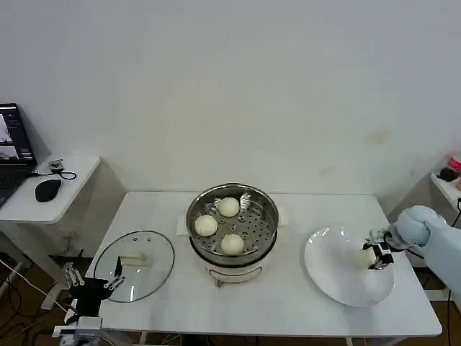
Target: Take steamed baozi put them in steamer then cover it.
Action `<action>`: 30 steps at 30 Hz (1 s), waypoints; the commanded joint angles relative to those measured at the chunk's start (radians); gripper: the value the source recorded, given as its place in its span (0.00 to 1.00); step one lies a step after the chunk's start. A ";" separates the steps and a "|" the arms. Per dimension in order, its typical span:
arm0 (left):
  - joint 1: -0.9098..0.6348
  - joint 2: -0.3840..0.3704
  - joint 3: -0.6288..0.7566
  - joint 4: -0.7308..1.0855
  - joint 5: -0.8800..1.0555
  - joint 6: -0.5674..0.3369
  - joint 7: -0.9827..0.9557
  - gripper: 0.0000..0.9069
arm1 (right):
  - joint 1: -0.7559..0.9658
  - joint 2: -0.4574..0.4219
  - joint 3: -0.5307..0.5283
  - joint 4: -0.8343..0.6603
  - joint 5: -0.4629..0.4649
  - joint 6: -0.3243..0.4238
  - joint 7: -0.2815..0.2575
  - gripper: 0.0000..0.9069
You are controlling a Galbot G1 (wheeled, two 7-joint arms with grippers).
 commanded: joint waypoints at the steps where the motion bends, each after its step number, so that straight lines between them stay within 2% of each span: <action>1: 0.000 -0.001 0.000 -0.002 0.000 0.000 0.000 1.00 | 0.055 -0.029 -0.022 0.033 0.029 -0.010 -0.012 0.72; 4: 0.000 0.000 0.000 -0.004 0.000 0.000 0.000 1.00 | 0.105 -0.055 -0.045 0.075 0.056 -0.022 -0.020 0.72; 9: -0.001 0.003 -0.001 -0.006 0.000 0.000 0.000 1.00 | 0.269 -0.114 -0.170 0.201 0.146 -0.064 -0.036 0.72; 13: -0.005 0.004 0.001 -0.009 0.001 0.001 0.000 1.00 | 0.408 -0.139 -0.230 0.328 0.227 -0.120 -0.037 0.72; 16: -0.008 0.006 0.002 -0.013 0.001 0.002 0.000 1.00 | 0.553 -0.130 -0.325 0.394 0.301 -0.168 -0.027 0.72; 18: -0.008 0.008 0.002 -0.015 0.001 0.002 0.000 1.00 | 0.644 -0.110 -0.394 0.438 0.388 -0.205 -0.005 0.73; 23: -0.001 0.016 -0.002 -0.024 0.001 0.002 0.000 1.00 | 0.791 -0.039 -0.527 0.498 0.505 -0.285 0.053 0.73; 30: 0.002 0.020 -0.007 -0.039 0.008 0.006 0.000 1.00 | 0.905 0.161 -0.661 0.524 0.687 -0.441 0.180 0.74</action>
